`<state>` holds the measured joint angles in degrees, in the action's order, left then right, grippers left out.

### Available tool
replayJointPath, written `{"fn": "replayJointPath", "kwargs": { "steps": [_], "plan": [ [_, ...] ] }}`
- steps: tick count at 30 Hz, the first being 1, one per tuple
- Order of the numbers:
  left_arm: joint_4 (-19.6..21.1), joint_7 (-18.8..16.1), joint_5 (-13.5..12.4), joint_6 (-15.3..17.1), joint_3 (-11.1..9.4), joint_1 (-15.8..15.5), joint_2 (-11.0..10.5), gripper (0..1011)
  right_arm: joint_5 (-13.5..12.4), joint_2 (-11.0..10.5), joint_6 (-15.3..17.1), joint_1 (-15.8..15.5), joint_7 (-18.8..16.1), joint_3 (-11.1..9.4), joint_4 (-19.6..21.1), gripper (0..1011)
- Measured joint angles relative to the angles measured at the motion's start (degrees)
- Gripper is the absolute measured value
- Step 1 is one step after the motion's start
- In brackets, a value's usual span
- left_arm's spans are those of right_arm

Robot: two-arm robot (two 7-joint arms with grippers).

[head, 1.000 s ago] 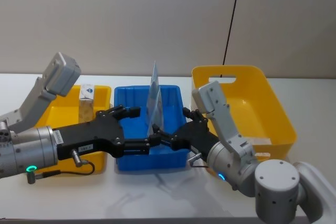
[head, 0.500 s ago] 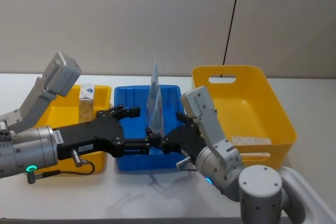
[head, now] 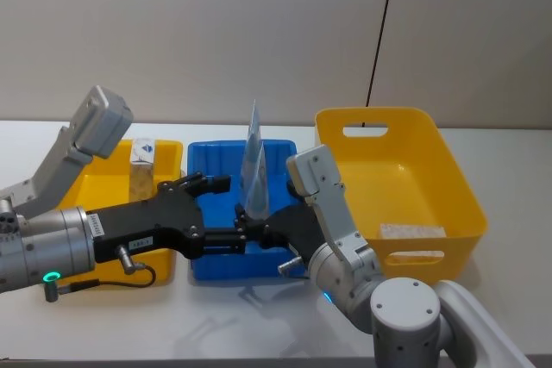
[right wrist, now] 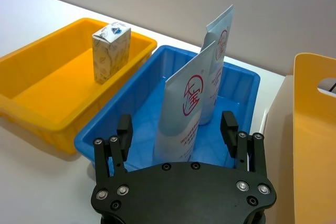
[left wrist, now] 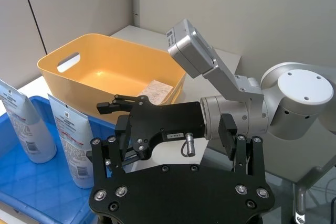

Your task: Bimanual collaborative sorting of washing and personal care products

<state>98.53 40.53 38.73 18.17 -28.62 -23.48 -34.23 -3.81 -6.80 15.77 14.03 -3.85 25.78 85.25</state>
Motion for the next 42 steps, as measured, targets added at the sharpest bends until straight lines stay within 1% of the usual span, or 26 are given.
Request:
{"fn": "replayJointPath", "kwargs": {
  "steps": [8,25,32,42],
  "plan": [
    [0.0,0.0,0.0,0.0,0.0,0.0,0.0,1001,0.59,0.76,-0.71,0.13,0.94,-0.05,-0.81,1003],
    [0.0,0.0,0.0,0.0,0.0,0.0,0.0,1001,1.01,1.35,-1.19,0.31,1.45,-0.13,-1.55,1003],
    [0.0,0.0,0.0,0.0,0.0,0.0,0.0,1001,0.72,1.63,-1.08,1.26,0.08,-0.33,-2.65,1003],
    [0.0,0.0,0.0,0.0,0.0,0.0,0.0,1001,0.19,2.07,-0.93,3.75,-2.35,-0.53,-5.55,1003]
  ]
}}
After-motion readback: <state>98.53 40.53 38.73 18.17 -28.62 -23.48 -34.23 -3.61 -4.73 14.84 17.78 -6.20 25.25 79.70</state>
